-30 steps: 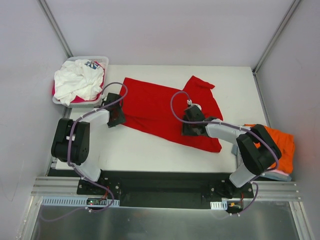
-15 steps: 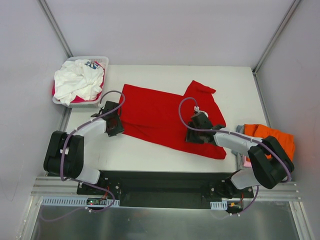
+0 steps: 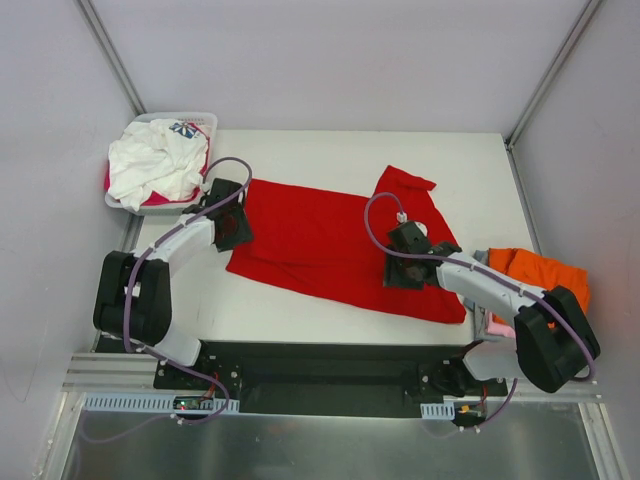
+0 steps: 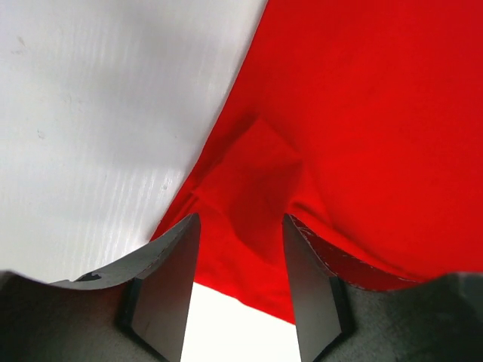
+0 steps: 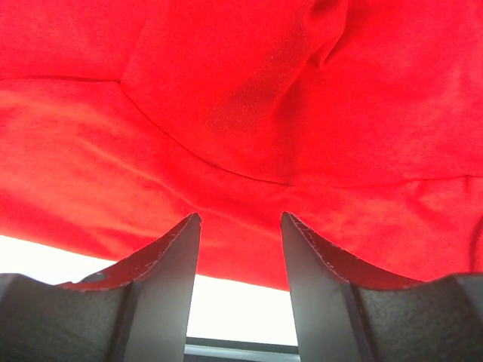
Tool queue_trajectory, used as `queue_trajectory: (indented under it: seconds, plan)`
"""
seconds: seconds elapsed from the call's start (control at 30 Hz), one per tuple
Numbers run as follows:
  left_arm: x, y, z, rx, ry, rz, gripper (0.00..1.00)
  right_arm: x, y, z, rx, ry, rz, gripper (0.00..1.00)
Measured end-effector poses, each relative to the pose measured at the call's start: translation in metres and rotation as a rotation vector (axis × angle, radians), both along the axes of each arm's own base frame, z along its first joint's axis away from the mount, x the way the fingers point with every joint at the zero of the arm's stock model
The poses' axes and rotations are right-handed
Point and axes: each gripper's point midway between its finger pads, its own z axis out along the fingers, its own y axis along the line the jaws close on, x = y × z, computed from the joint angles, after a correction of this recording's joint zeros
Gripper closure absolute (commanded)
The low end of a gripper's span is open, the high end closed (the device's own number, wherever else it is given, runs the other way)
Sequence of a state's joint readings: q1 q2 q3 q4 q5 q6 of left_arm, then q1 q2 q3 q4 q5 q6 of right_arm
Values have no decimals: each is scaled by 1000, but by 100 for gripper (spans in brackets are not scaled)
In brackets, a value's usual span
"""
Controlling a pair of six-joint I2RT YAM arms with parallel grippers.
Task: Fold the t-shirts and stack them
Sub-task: Fold the flattened tshirt in 1/3 of the way
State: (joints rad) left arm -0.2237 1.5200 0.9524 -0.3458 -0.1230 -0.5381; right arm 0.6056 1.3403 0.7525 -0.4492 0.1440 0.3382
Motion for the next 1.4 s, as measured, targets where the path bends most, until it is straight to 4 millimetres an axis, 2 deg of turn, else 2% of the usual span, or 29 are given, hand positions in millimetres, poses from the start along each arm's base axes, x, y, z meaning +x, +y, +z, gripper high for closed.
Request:
queue_trajectory:
  seconds: [0.3, 0.43, 0.57, 0.6, 0.63, 0.7, 0.8, 0.9, 0.93, 0.97, 1.0, 1.13, 1.4]
  plan:
    - [-5, -4, -10, 0, 36, -18, 55, -1, -3, 6, -10, -7, 5, 49]
    - [-8, -4, -23, 12, 73, -18, 56, -1, -3, 6, -10, -6, 5, 49]
    - [-11, -1, -36, 31, 114, -14, 69, -1, -3, 6, -12, -6, 5, 49]
    - [-11, 0, -38, 36, 120, -12, 80, -1, -3, 6, -12, -6, 5, 49]
    - [-12, 0, -40, 41, 126, -12, 85, -1, -3, 6, -12, -6, 4, 48]
    - [-11, 1, -41, 44, 125, -9, 88, -1, -4, 6, -13, -6, 4, 49]
    - [-9, 1, -40, 45, 119, -10, 87, -1, -4, 6, -16, -8, 2, 49]
    - [-8, 1, -40, 46, 119, -12, 74, 0, -5, 6, -18, -9, 1, 49]
    - [-8, 1, -39, 46, 118, -11, 64, 0, -5, 6, -20, -10, 1, 49]
    - [-8, 1, -39, 47, 117, -12, 59, 0, -5, 6, -21, -11, 0, 48]
    - [-8, 1, -39, 46, 117, -10, 57, 0, -5, 6, -22, -12, -1, 48]
    - [-7, 1, -38, 49, 113, -10, 56, 0, -6, 6, -24, -13, -2, 48]
    - [-4, 6, -36, 73, 102, 2, 63, 0, -6, 6, -25, -14, -2, 49]
